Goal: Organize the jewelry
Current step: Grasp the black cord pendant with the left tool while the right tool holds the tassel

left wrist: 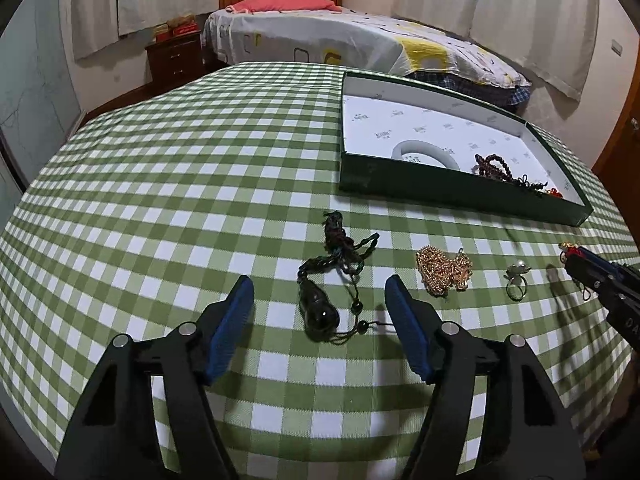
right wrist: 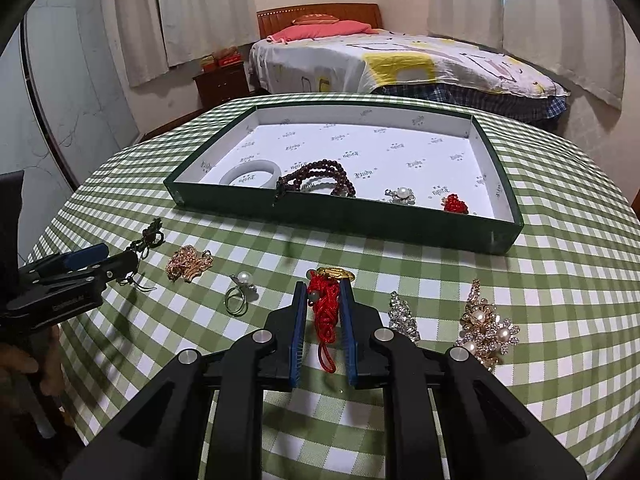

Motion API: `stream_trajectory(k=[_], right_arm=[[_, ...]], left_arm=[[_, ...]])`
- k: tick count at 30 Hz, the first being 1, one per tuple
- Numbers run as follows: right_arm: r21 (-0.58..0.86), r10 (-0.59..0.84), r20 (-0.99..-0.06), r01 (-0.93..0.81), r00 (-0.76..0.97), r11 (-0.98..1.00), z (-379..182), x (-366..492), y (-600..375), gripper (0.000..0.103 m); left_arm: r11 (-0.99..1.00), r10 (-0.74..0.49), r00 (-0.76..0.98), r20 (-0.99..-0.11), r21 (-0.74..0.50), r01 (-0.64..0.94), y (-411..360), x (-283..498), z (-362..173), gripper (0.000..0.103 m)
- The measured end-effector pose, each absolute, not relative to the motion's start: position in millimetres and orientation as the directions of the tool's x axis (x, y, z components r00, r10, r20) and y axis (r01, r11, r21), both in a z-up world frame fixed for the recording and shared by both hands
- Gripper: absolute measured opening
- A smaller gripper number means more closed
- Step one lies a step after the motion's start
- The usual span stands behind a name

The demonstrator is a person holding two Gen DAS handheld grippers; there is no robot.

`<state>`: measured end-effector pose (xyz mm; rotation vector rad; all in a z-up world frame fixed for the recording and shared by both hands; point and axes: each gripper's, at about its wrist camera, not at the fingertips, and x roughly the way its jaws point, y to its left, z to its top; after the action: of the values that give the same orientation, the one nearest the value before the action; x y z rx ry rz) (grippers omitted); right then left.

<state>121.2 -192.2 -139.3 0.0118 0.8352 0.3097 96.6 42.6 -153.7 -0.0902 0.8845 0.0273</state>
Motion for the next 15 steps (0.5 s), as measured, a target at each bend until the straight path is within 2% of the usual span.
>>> stream_trajectory(k=[2, 4, 8, 10, 15], right_arm=[[0.134, 0.276, -0.728, -0.265, 0.628, 0.955, -139.6, 121.9, -192.4, 0.017], [0.136, 0.278, -0.729, -0.265, 0.626, 0.955, -140.1, 122.3, -192.7, 0.017], [0.136, 0.278, -0.728, -0.266, 0.626, 0.954, -140.2, 121.1, -191.6, 0.017], [0.136, 0.278, -0.728, -0.265, 0.627, 0.955, -140.2, 120.9, -191.5, 0.017], [0.136, 0.278, -0.728, -0.265, 0.627, 0.955, -139.8, 120.4, -192.0, 0.017]], left_arm=[[0.995, -0.006, 0.645, -0.764, -0.068, -0.072, 45.4, 92.9, -151.1, 0.065], [0.995, -0.001, 0.648, -0.762, -0.063, -0.073, 47.2, 92.5, -150.6, 0.058], [0.994, -0.005, 0.631, -0.776, -0.071, -0.079, 50.4, 93.8, -154.1, 0.055], [0.995, -0.007, 0.626, -0.78, -0.067, -0.073, 49.2, 93.9, -155.6, 0.049], [0.997, -0.008, 0.627, -0.779, -0.055, -0.055, 45.4, 92.8, -157.3, 0.043]])
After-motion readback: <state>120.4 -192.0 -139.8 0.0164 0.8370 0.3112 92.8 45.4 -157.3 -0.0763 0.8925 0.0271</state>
